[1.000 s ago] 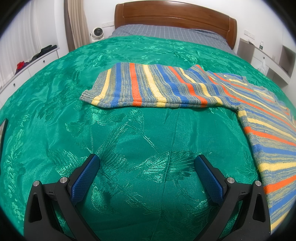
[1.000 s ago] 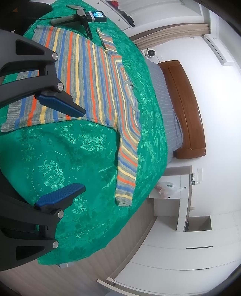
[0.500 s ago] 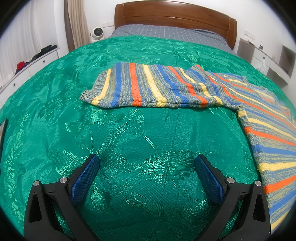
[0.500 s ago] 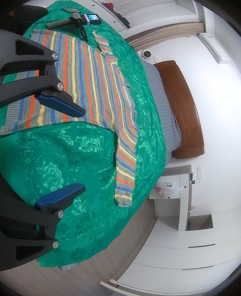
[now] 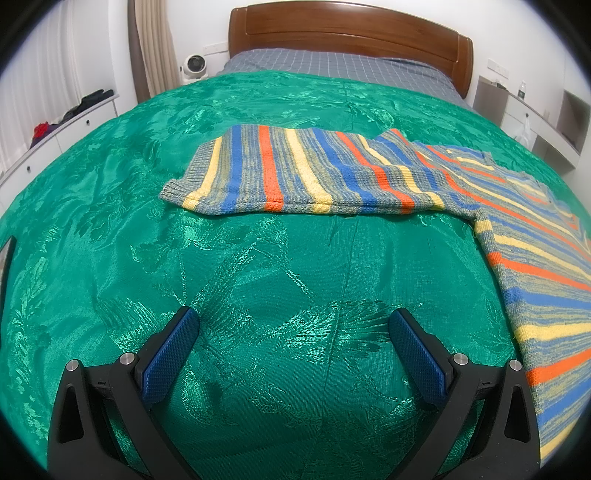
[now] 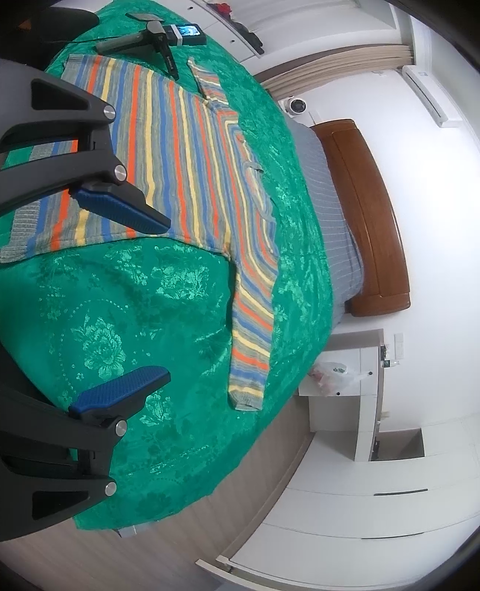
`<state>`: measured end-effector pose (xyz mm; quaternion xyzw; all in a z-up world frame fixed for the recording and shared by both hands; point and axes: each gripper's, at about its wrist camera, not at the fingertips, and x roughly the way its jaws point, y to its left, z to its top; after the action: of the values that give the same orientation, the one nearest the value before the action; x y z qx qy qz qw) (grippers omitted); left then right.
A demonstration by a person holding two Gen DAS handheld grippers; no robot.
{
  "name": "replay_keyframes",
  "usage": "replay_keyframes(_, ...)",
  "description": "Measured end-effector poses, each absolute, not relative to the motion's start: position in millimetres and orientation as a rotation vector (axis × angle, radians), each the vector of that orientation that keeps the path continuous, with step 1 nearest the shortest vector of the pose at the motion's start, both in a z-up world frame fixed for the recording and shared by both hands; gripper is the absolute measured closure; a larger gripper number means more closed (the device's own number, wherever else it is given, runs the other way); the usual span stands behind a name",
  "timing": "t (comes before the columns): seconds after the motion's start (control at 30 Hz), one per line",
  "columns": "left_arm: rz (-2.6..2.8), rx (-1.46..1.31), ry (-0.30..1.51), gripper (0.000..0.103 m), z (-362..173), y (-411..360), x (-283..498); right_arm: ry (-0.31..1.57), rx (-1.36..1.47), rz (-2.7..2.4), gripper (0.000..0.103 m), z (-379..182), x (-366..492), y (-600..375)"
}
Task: Fold small clothes
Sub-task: 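Move the right gripper over the sweater toward the extended sleeve cuff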
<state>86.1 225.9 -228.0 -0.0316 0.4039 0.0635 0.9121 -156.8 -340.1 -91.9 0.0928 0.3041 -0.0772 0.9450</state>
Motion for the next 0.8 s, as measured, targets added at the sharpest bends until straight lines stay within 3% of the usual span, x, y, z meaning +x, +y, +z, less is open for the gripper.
replay_keyframes(0.8,0.131,-0.065,0.832,0.000,-227.9,225.9,85.9,0.589,0.207,-0.167,0.027,-79.2,-157.6,-351.1)
